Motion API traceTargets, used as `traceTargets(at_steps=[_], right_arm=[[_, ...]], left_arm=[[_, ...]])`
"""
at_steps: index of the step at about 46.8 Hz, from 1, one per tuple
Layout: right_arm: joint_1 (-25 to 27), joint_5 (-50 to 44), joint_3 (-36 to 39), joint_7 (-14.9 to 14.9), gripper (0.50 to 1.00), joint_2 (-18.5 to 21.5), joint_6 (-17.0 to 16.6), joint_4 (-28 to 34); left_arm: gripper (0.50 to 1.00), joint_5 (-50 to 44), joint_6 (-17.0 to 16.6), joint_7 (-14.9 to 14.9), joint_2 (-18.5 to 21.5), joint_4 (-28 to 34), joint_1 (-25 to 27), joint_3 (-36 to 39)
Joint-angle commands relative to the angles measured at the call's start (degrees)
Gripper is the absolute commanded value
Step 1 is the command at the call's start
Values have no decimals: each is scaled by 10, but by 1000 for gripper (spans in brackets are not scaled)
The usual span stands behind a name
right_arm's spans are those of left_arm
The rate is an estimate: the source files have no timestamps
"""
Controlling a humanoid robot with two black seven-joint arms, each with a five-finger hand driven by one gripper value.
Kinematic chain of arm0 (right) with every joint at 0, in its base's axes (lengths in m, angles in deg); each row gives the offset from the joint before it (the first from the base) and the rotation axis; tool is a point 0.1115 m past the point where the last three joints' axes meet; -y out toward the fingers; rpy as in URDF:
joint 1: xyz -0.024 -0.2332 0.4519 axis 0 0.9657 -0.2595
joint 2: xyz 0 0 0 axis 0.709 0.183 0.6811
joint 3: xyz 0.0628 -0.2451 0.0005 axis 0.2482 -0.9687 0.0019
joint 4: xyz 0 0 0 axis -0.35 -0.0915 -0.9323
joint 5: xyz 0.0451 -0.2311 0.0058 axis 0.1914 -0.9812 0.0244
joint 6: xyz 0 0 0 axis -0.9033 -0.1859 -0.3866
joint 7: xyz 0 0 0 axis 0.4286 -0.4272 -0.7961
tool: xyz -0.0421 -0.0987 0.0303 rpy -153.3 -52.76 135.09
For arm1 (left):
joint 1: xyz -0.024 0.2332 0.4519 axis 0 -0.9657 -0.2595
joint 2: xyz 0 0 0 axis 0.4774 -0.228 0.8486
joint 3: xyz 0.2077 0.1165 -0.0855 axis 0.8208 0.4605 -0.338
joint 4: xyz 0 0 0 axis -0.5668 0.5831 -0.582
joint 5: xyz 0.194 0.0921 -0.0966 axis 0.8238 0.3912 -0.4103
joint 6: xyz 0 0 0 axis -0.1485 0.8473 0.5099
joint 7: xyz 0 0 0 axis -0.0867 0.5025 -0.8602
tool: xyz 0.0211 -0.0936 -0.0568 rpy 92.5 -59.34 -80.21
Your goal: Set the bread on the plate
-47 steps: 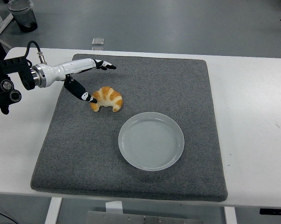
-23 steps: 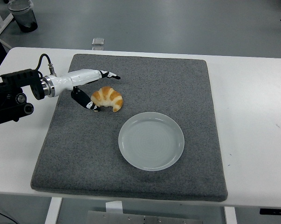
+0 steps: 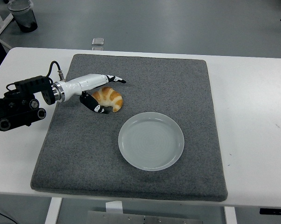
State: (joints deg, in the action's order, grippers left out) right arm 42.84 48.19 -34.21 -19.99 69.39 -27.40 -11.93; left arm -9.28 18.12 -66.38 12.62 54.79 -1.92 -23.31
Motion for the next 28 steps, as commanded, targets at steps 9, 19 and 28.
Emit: traceTargets(at_steps=[9, 19, 28], right_arm=[[0, 0, 0, 0, 930, 0, 1, 0], [0, 0, 1, 0, 930, 0, 1, 0], [0, 0, 1, 0, 930, 0, 1, 0]], left_arm=[[975, -4, 0, 5, -19, -20, -9, -1], [975, -5, -1, 5, -22, -35, -10, -1], [945, -6, -2, 6, -38, -49, -12, -1]])
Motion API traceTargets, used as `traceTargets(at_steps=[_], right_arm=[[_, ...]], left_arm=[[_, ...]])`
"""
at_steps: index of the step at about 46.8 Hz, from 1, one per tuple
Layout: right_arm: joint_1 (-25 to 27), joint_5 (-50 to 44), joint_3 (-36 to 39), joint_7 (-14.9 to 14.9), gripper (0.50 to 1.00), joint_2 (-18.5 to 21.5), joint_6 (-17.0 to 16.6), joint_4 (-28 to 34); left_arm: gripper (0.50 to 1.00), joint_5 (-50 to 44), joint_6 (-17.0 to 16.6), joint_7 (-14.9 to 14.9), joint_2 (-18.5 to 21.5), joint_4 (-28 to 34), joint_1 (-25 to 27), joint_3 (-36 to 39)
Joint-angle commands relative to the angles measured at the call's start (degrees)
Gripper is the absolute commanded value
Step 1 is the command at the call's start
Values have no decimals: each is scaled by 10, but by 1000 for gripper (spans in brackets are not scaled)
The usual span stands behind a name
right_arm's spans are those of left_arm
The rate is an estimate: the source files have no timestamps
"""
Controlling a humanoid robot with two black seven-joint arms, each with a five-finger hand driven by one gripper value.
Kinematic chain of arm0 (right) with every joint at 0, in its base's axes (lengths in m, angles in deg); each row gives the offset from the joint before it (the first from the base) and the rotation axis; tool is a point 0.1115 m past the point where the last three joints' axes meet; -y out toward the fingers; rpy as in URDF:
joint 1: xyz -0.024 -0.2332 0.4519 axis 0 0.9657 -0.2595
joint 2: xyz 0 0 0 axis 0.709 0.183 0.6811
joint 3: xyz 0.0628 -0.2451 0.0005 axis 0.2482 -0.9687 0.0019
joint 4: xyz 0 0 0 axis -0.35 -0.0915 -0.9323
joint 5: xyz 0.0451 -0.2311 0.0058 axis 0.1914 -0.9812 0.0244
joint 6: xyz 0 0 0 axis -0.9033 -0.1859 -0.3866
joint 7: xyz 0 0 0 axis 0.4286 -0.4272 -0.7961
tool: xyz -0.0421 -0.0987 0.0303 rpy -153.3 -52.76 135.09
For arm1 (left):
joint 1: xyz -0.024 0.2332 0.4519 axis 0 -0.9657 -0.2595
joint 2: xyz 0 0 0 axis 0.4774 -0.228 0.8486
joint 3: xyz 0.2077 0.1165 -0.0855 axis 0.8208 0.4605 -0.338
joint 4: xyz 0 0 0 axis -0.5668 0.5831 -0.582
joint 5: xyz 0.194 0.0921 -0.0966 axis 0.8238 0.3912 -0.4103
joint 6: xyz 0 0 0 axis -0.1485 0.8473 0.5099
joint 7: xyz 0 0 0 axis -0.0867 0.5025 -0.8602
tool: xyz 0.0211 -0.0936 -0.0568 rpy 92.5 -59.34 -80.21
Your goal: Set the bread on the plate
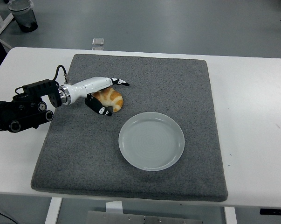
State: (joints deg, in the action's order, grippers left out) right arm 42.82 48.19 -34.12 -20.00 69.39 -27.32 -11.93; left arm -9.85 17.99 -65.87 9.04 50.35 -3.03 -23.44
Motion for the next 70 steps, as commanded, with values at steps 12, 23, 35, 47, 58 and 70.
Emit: traceTargets(at_steps=[12, 23, 35, 47, 58, 70], right_arm=[[0, 0, 0, 0, 930, 0, -1, 0], [0, 0, 0, 0, 932, 0, 0, 0], [0, 0, 0, 0, 930, 0, 0, 0], [0, 0, 0, 0, 932, 0, 0, 0], [0, 0, 0, 0, 930, 0, 0, 0], [0, 0, 0, 0, 930, 0, 0, 0]], left_arm=[[821, -2, -16, 15, -10, -20, -4, 0], [641, -3, -20, 23, -9, -20, -4, -2], [500, -1, -20, 29, -7, -20, -1, -1], [500, 1, -19, 33, -5, -20, 0, 2], [500, 3, -20, 40, -4, -21, 0, 1], [500, 4, -21, 40, 9, -21, 14, -2]])
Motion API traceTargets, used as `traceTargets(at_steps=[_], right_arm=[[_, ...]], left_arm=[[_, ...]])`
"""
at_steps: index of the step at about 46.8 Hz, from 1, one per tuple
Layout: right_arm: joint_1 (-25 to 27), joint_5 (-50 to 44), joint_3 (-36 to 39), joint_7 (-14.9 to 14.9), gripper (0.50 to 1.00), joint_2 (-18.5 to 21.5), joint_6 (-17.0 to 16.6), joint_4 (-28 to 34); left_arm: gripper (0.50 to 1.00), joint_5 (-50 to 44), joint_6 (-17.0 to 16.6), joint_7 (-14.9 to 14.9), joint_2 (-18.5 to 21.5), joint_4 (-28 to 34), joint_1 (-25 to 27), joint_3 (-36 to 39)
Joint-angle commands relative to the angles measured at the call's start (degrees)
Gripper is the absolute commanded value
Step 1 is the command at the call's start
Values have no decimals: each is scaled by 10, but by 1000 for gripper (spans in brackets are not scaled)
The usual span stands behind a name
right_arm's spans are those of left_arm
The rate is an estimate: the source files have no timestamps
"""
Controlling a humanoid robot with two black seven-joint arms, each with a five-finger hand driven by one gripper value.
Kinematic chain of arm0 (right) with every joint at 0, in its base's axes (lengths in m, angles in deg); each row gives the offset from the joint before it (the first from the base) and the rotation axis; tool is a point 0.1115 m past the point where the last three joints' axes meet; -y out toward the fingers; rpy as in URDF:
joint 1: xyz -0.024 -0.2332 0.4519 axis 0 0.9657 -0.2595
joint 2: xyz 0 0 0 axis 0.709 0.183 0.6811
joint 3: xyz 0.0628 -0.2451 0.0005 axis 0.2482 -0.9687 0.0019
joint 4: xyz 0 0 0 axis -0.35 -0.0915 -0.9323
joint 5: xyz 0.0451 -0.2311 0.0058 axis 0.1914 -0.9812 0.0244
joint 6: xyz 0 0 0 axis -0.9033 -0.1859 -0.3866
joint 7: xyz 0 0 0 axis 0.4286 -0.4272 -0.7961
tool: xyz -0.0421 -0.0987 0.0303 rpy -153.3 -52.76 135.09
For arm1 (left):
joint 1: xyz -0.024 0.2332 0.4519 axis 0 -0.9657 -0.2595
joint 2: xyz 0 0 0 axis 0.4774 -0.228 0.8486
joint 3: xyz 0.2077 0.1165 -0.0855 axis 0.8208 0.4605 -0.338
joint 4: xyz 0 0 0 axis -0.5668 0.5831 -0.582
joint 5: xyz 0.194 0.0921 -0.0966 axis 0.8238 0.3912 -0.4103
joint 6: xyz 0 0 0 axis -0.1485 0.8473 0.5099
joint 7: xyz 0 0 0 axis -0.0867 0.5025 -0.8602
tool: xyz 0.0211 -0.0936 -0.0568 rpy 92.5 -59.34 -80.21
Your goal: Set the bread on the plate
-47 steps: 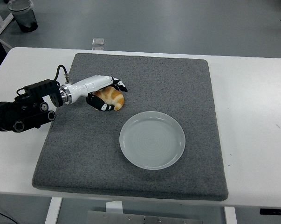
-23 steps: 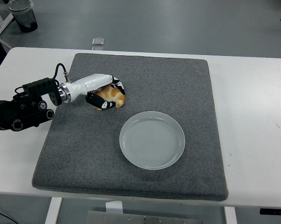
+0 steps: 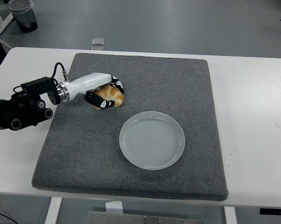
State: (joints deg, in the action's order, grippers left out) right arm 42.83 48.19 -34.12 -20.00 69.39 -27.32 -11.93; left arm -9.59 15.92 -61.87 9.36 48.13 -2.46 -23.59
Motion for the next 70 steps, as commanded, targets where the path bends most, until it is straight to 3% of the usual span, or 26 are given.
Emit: traceTargets(at_steps=[1, 16, 27, 43, 53, 70], right_arm=[[0, 0, 0, 0, 932, 0, 0, 0], [0, 0, 0, 0, 930, 0, 0, 0], [0, 0, 0, 0, 932, 0, 0, 0], [0, 0, -1, 0, 932, 0, -1, 0], [0, 0, -1, 0, 930, 0, -1, 0], [0, 0, -1, 0, 932, 0, 0, 0]], left_arm=[[500, 1, 0, 1, 9, 1, 13, 0], [500, 7, 3, 18, 60, 2, 103, 4], [500, 6, 13, 18, 75, 4, 164, 7], [500, 7, 25, 19, 79, 10, 193, 7], [500, 7, 37, 18, 65, 39, 214, 7], [500, 9, 37, 18, -49, 69, 241, 9]])
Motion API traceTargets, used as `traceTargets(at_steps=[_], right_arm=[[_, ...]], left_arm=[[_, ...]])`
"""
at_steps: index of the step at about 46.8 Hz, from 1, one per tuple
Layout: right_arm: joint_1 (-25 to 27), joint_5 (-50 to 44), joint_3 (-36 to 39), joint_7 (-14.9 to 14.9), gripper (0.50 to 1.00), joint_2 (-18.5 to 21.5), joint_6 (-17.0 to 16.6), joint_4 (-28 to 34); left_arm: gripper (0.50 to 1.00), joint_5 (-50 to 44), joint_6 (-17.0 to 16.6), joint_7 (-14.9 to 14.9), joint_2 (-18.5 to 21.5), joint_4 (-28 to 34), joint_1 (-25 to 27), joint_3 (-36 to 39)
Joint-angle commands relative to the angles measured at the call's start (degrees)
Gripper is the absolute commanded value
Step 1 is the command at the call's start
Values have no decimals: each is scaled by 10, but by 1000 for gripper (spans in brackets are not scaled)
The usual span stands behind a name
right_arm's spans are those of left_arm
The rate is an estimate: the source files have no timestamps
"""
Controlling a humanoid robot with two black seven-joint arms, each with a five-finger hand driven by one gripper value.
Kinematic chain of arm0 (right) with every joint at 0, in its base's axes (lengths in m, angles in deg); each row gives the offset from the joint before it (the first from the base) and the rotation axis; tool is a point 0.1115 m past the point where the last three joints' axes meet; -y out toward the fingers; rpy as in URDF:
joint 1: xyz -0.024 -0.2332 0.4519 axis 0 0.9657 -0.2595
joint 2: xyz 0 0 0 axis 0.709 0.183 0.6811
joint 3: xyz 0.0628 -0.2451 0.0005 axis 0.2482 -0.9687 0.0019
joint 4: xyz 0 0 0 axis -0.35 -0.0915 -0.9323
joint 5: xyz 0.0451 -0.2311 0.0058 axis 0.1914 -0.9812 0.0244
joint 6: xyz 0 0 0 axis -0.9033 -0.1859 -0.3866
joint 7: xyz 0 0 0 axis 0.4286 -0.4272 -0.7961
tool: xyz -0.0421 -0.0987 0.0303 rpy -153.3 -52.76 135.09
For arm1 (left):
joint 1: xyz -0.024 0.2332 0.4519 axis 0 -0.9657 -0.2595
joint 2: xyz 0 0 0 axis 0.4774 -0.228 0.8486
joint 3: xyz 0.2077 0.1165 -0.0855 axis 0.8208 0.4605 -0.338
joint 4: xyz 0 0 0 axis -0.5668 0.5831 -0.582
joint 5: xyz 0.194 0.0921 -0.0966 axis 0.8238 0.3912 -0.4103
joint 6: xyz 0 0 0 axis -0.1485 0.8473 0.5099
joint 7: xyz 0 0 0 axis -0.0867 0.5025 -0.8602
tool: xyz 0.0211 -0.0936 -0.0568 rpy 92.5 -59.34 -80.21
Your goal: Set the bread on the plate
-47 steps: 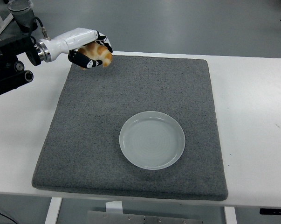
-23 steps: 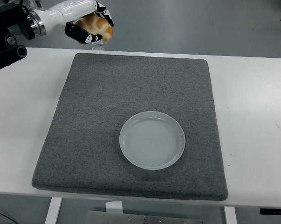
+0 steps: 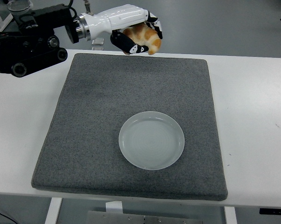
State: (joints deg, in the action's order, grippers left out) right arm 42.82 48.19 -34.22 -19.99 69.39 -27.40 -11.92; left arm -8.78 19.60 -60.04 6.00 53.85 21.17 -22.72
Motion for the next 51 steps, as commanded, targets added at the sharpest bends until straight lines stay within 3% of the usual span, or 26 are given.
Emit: traceTargets(at_steps=[1, 8, 16, 39, 51], right_arm=[[0, 0, 0, 0, 930, 0, 0, 0], [0, 0, 0, 0, 930, 0, 0, 0], [0, 0, 1, 0, 930, 0, 0, 0], [0, 0, 1, 0, 932, 0, 0, 1], [0, 0, 1, 0, 932, 0, 1, 1]], left_arm=[[500, 1, 0, -1, -19, 18, 8, 1], [500, 3, 0, -3, -35, 64, 18, 1], [500, 66, -5, -3, -42, 92, 6, 1], [500, 213, -52, -1, -45, 106, -128, 1], [500, 219, -60, 1, -66, 86, -184, -4]])
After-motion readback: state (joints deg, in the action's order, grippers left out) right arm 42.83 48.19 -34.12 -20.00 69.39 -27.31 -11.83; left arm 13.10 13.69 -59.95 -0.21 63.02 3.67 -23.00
